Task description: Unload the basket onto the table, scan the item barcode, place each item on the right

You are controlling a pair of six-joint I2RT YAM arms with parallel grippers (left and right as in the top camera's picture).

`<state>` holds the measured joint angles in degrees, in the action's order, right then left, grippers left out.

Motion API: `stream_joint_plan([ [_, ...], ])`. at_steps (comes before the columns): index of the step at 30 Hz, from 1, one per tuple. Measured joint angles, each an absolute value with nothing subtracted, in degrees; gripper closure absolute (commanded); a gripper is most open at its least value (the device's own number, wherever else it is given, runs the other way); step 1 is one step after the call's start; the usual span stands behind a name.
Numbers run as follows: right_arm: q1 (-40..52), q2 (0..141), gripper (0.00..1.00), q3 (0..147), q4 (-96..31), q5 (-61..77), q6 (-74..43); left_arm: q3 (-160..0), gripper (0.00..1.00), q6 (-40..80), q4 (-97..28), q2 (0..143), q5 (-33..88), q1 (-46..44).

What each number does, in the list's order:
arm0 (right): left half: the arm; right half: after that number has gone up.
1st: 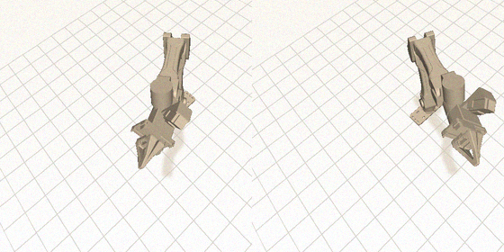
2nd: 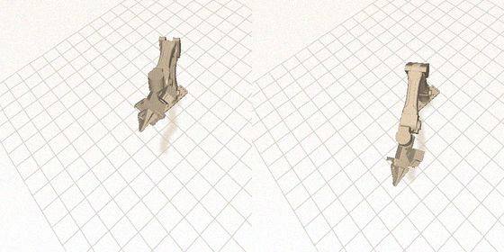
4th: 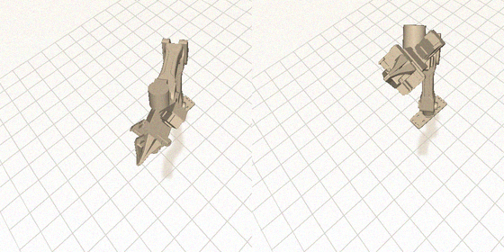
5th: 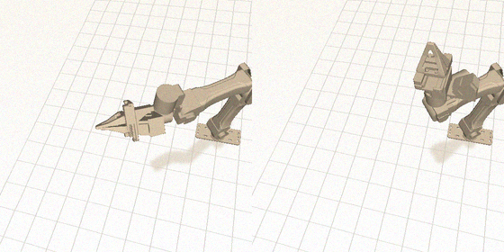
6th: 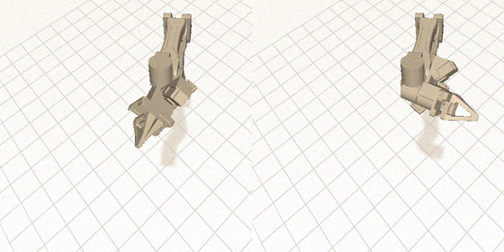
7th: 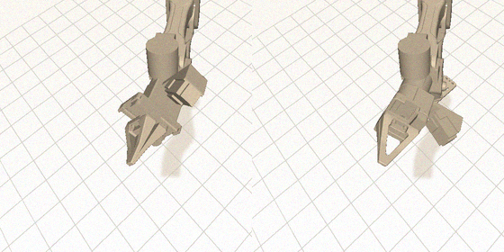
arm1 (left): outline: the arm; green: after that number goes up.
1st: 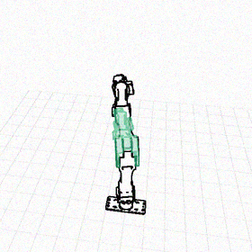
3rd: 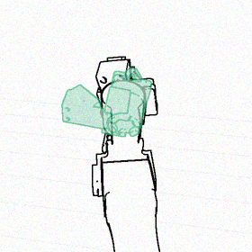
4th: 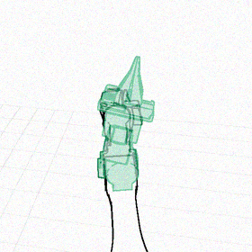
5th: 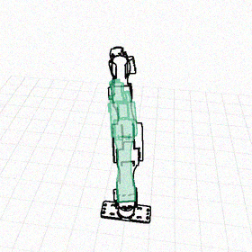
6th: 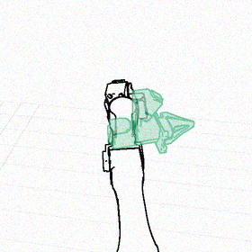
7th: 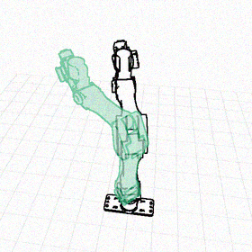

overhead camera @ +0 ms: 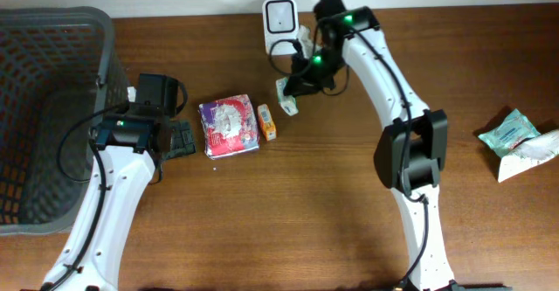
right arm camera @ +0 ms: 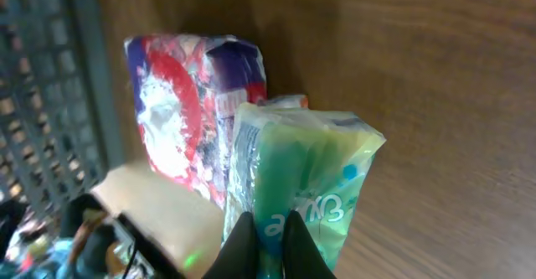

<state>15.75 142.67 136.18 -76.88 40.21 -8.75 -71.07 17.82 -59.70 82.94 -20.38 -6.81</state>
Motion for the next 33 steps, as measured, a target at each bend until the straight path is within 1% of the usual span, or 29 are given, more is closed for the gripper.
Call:
stream_joint_plan([
  [2,13.6,142.7,0.95,129.0,-74.9,43.1,-6.1,-71.1,0.01,17.8,-59.6,82.9,-20.4,-6.8],
  [3,12.9,142.7,0.88,125.6,-72.9,43.6,-5.5,-71.1,0.01,17.8,-59.7,82.9,-20.4,-6.8],
  [5,10.0,142.8,0.67,118.3,-71.5,44.7,-4.4,-71.1,0.01,17.8,-59.7,82.9,-20.4,-6.8],
  [6,8.6,142.8,0.54,117.5,-72.0,44.3,-4.4,-71.1,0.01,17.8,-59.7,82.9,-20.4,-6.8],
  [8,4.6,142.8,0.52,117.6,-75.5,42.0,-3.9,-71.1,0.01,17.8,-59.7,82.9,-20.4,-6.8],
  [9,1.5,142.8,0.51,118.4,-79.4,40.8,-3.8,-71.1,0.01,17.8,-59.7,82.9,-20.4,-6.8],
  [10,-0.6,142.8,0.48,119.7,-81.3,40.1,-3.6,-71.1,0.01,17.8,-59.7,82.9,-20.4,-6.8],
  [12,-2.2,142.6,0.45,124.5,-87.4,39.5,-1.4,-71.1,0.01,17.8,-59.7,82.9,-20.4,-6.8],
  [15,-0.3,142.4,0.44,127.6,-88.2,39.2,0.3,-71.1,0.01,17.8,-59.7,82.9,-20.4,-6.8],
  [16,1.1,142.4,0.4,127.6,-86.2,38.3,0.5,-71.1,0.01,17.8,-59.7,82.9,-20.4,-6.8],
  [18,3.4,142.4,0.4,127.5,-83.9,37.1,0.7,-71.1,0.01,17.8,-59.7,82.9,-20.4,-6.8],
  [19,4.8,142.4,0.4,127.3,-80.5,35.1,0.6,-71.1,0.01,17.8,-59.7,82.9,-20.4,-6.8],
  [24,11.9,142.4,0.4,124.3,-73.9,29.9,0.4,-71.1,0.01,17.8,-59.7,82.9,-20.4,-6.8],
  [25,12.6,142.4,0.47,122.5,-72.1,28.3,-0.5,-71.1,0.01,17.8,-59.7,82.9,-20.4,-6.8],
  [26,12.8,142.4,0.57,121.2,-71.6,27.4,-1.6,-71.1,0.01,17.8,-59.7,82.9,-20.4,-6.8],
  [27,12.8,141.8,0.77,119.7,-70.1,26.9,-2.2,-71.1,0.01,17.8,-59.6,82.9,-20.4,-6.8],
  [28,12.8,141.4,0.91,118.6,-69.7,26.6,-2.8,-71.1,0.01,17.8,-59.7,82.9,-20.4,-6.8],
  [29,12.8,141.2,0.96,117.5,-69.7,26.5,-3.0,-71.1,0.01,17.8,-59.7,82.9,-20.4,-6.8],
  [33,12.6,140.8,0.96,117.3,-72.9,28.8,-3.4,-71.1,0.01,17.8,-59.7,82.9,-20.4,-6.8],
])
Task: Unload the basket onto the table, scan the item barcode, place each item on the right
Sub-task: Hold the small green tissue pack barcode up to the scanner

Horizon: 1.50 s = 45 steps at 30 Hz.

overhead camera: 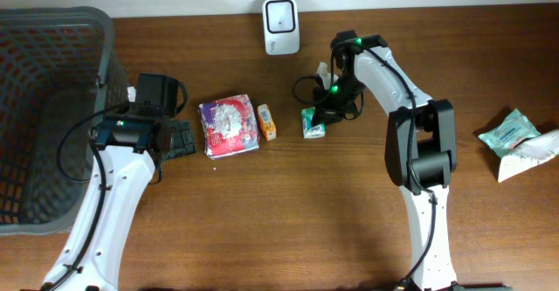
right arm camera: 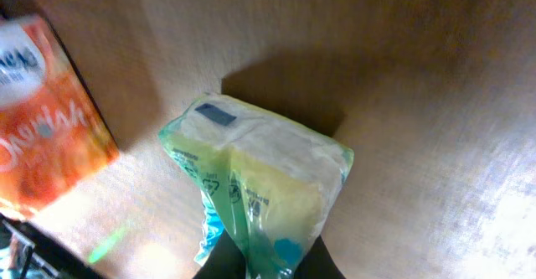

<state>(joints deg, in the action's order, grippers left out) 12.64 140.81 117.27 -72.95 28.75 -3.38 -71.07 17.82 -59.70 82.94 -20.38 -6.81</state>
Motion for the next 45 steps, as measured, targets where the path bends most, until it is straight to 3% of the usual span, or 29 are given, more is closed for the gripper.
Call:
stream_joint_plan([
  [5,12.6,141.6,0.96,130.3,-82.0,37.6,-0.2,-71.1,0.01,17.8,-59.6,82.9,-20.4,-6.8],
  [11,11.9,141.6,0.96,140.0,-87.1,58.6,14.0,-71.1,0.01,17.8,-59.7,82.9,-20.4,-6.8],
  [24,10.8,141.6,0.96,140.0,-87.1,61.9,14.6,-71.1,0.01,17.8,-59.7,82.9,-20.4,-6.8],
  [45,9.1,141.6,0.96,140.0,-86.8,68.5,33.1,-71.1,0.01,17.8,-59.7,82.9,-20.4,-6.8],
])
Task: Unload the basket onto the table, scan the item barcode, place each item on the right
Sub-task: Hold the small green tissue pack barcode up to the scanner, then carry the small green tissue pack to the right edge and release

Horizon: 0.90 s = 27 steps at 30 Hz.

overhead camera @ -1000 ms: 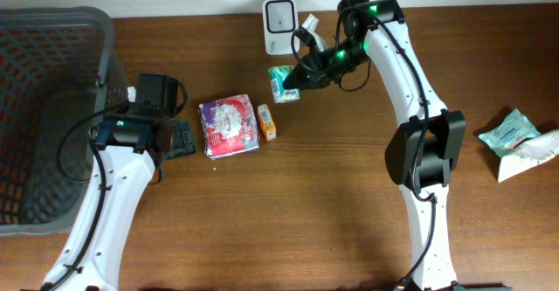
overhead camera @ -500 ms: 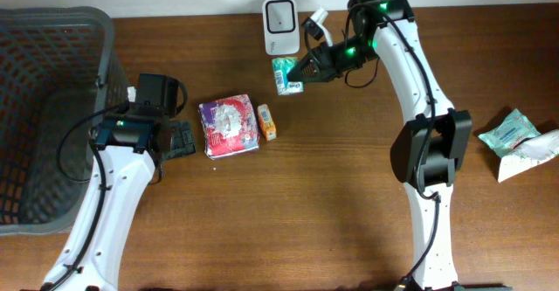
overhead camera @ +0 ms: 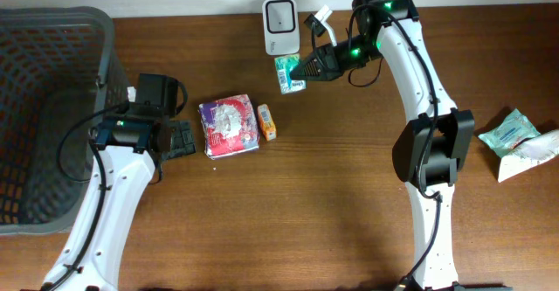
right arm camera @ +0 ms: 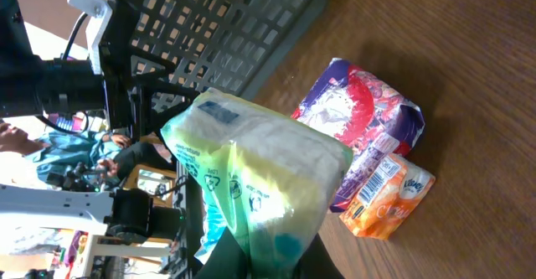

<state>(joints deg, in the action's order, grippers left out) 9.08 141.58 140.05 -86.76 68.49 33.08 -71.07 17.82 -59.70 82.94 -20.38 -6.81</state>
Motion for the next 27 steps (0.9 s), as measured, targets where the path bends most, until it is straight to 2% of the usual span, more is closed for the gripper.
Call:
stream_joint_plan([
  [8,9.1,141.6,0.96,140.0,-86.7,65.1,31.5,-71.1,0.01,17.8,-59.7,82.9,-20.4,-6.8],
  [10,9.1,141.6,0.96,140.0,-85.3,54.8,25.0,-71.1,0.01,17.8,-59.7,82.9,-20.4,-6.8],
  [13,10.2,141.6,0.96,140.1,-85.3,25.6,8.1,-71.1,0.01,17.8,-59.7,82.9,-20.4,-6.8],
  [14,10.5,141.6,0.96,140.1,-85.2,19.6,4.6,-71.1,0.01,17.8,-59.7,82.9,-20.4,-6.8],
  [19,13.9,141.6,0.96,140.1,-80.3,6.1,-4.8,-71.1,0.01,17.8,-59.7,82.9,-20.4,-6.8],
  [21,15.2,141.6,0.96,140.1,-76.9,3.5,-8.3,-71.1,0.01,17.8,-59.7,82.9,-20.4,-6.8],
  [24,17.0,141.6,0.96,140.1,-63.9,-4.3,-11.0,-71.1,0.01,17.8,-59.6,82.9,-20.4,-6.8],
  [27,18.9,141.6,0.96,140.1,-48.6,-12.8,-5.5,-71.1,0.01,17.8,-59.7,82.9,-20.4,-6.8],
])
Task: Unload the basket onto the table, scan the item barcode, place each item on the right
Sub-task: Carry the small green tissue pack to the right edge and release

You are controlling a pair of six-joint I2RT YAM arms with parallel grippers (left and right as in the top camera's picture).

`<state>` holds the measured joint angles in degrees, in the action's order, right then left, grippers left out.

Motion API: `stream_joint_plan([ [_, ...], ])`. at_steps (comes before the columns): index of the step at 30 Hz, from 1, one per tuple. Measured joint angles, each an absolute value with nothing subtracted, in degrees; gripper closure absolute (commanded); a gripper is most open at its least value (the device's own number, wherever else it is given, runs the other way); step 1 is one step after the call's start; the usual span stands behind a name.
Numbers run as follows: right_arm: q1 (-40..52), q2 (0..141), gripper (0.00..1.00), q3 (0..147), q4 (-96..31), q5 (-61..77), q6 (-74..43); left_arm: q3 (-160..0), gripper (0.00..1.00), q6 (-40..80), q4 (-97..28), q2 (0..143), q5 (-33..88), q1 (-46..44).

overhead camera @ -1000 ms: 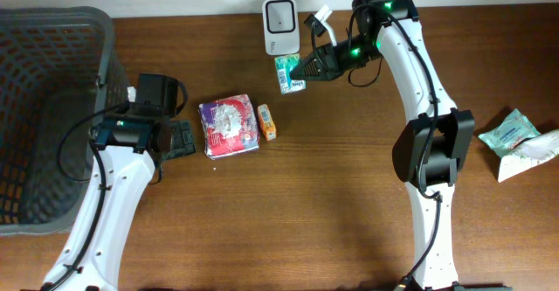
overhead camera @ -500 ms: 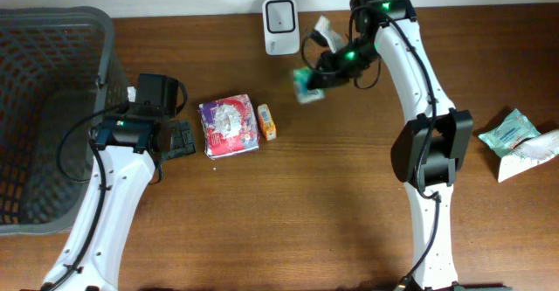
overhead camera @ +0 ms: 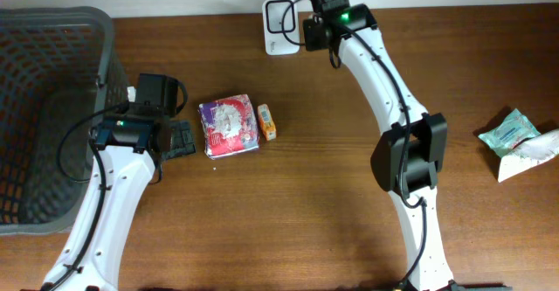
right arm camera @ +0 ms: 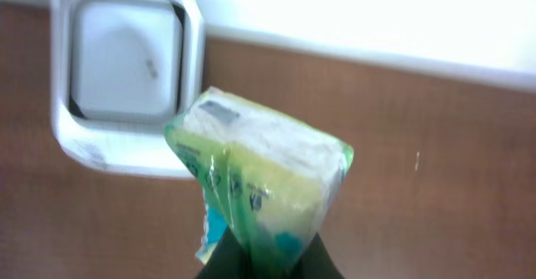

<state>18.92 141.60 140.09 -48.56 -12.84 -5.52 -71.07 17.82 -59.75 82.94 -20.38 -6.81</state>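
Note:
In the right wrist view, my right gripper (right arm camera: 270, 252) is shut on a green and white tissue pack (right arm camera: 260, 174), gripped by its lower end. The white barcode scanner (right arm camera: 126, 86) stands at the table's back edge, with its window just up and left of the pack. In the overhead view, the right gripper (overhead camera: 307, 31) is close beside the scanner (overhead camera: 278, 16), and the arm hides the pack. My left gripper (overhead camera: 179, 139) rests low on the table, left of the other packs. Its jaws are too dark to read.
A purple and red pack (overhead camera: 229, 125) and a small orange pack (overhead camera: 266, 121) lie left of centre. A grey mesh basket (overhead camera: 103, 42) fills the far left. A teal pack (overhead camera: 509, 132) and a white item (overhead camera: 531, 151) lie at the right edge.
My right wrist has turned and moved to the back edge. The green pack was held right of the scanner, facing the basket; now it is just in front of the scanner window. The left arm is unchanged.
My right gripper first held the green pack below the scanner. Then it had the pack down at the table, right of the orange pack, still gripped. Later the pack was raised beside the scanner, and now it is in front of the scanner window.

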Motion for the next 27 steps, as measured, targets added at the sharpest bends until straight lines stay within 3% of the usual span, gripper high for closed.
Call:
stream_joint_plan([
  [4,21.7,142.0,0.96,140.0,-30.3,-16.2,6.8,-71.1,0.01,17.8,-59.6,82.9,-20.4,-6.8],
  [8,22.4,143.8,0.96,140.0,-20.3,-15.2,14.2,-71.1,0.01,17.8,-59.7,82.9,-20.4,-6.8],
  [15,22.5,148.4,0.96,140.0,-19.9,-10.4,38.3,-71.1,0.01,17.8,-59.7,82.9,-20.4,-6.8],
  [27,22.5,148.8,0.96,140.0,-21.0,-9.9,46.7,-71.1,0.01,17.8,-59.7,82.9,-20.4,-6.8],
])
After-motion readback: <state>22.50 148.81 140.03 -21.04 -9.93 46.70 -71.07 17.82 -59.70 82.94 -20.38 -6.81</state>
